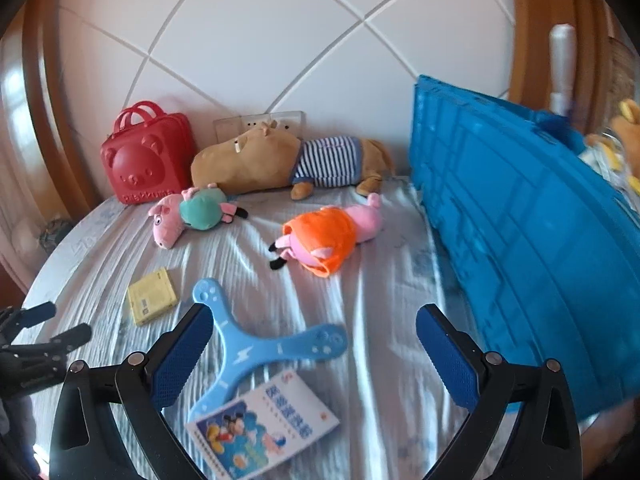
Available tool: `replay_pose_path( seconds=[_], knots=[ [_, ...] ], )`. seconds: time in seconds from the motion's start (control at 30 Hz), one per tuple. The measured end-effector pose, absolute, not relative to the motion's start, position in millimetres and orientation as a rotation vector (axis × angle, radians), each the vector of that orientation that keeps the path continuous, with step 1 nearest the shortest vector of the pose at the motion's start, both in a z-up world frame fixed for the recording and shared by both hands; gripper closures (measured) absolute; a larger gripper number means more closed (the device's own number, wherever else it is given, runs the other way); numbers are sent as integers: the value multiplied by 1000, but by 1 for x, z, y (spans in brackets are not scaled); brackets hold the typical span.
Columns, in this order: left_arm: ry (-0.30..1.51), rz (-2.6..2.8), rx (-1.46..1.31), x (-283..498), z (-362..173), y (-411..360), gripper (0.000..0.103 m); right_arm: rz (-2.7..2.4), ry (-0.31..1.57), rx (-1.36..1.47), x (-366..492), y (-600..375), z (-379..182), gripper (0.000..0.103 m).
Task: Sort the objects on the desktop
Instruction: 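Reach left tool to the pink-and-green pig plush while right tool reaches the orange-dressed pig plush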
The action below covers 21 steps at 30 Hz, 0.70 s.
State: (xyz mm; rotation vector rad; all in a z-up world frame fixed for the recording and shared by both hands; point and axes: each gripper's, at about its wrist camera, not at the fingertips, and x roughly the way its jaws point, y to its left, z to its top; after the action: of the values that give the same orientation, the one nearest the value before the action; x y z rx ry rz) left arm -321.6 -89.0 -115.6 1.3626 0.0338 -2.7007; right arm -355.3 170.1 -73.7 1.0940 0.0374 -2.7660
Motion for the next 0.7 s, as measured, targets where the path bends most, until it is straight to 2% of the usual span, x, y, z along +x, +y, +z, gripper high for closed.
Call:
replay_pose_path(
  seconds=[0.37,0.7],
  knots=[
    [25,-2620,1359,-393,-125,-150,23,-2738,-10,1220,-447,146,-105,0],
    [-137,-2711,1437,-524,-140,-178,23,-2843,-149,1425,-528,132,-132,0]
  ],
)
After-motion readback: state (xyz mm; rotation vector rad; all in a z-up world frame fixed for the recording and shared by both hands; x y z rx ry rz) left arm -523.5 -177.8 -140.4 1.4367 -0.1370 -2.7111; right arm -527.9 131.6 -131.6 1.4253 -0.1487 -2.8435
